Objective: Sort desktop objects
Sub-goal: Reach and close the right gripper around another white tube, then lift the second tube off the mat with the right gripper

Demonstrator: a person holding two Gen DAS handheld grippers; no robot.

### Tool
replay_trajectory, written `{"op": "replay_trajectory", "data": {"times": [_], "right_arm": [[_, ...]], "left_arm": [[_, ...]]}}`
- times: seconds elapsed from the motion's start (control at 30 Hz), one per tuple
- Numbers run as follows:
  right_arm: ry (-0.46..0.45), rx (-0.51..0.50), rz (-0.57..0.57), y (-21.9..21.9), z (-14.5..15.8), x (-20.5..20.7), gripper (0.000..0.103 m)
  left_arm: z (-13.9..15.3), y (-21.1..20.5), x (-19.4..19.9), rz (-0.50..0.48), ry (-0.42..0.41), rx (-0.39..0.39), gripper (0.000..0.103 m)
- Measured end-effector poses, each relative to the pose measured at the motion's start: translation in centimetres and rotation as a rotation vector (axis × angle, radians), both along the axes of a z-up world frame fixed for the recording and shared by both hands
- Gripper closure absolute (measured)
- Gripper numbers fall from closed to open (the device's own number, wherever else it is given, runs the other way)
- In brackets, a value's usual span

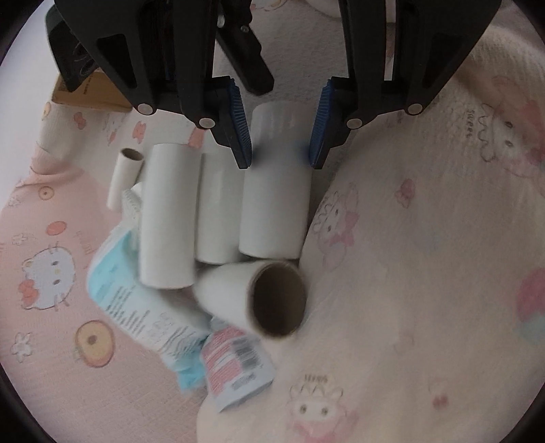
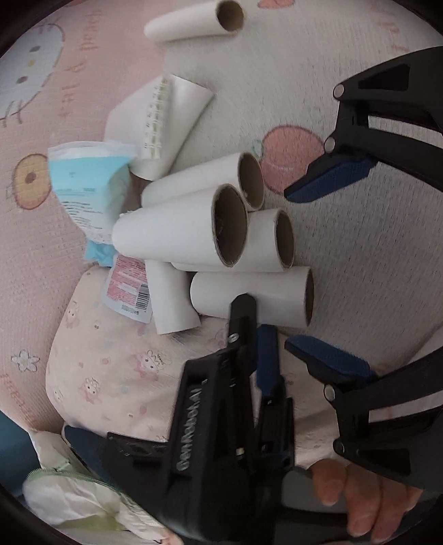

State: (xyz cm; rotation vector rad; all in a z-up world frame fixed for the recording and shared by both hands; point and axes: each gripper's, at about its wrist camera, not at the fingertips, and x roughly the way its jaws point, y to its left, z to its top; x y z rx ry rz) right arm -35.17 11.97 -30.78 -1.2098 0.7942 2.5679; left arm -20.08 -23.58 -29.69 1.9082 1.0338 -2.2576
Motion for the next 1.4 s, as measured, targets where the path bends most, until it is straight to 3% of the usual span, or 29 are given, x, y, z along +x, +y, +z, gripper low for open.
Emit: {"op": "replay_trajectory", "data": {"times": [0.13,0.3,0.5,0.7,0.93,1.07,1.17,1.4], "right_arm": [[-0.012,-0.065,0.011,0.0,-1.1,-0.7,0.049],[-0.038,-0.072,0.042,-0.6,-2.4,-1.6,0.058],[-0.041,-0.065,0.065,-0.8,-2.7,-1.6,0.059],[-0.019,-0.031,0.108,-1.5,-1.6,-1.1,0.059],[-0.006,0.043,0.133,-2.2,0.7,0.9,0.059],[-0.021,0.088,0.108,-1.4,4.0,2.6,0.059],[-0.034,0.065,0.046,-1.5,6.2,4.8,0.059],[-0.048,0.063,-0.064,0.3,8.8,11.1,0.059]], "left_arm": [[0.0,0.6,-0.2,-0.011,0.002,0.010,0.065],[-0.3,0.9,-0.1,-0.016,-0.005,0.048,0.065],[0.1,1.6,0.2,-0.021,0.010,0.030,0.064],[2.6,2.2,2.1,-0.014,0.110,0.001,0.064],[5.3,2.9,4.7,-0.019,0.184,0.070,0.065],[7.2,5.0,6.4,-0.081,0.243,0.071,0.065],[8.0,7.2,7.4,-0.137,0.268,0.062,0.065],[9.0,12.9,8.4,-0.225,0.292,0.079,0.065]]}}
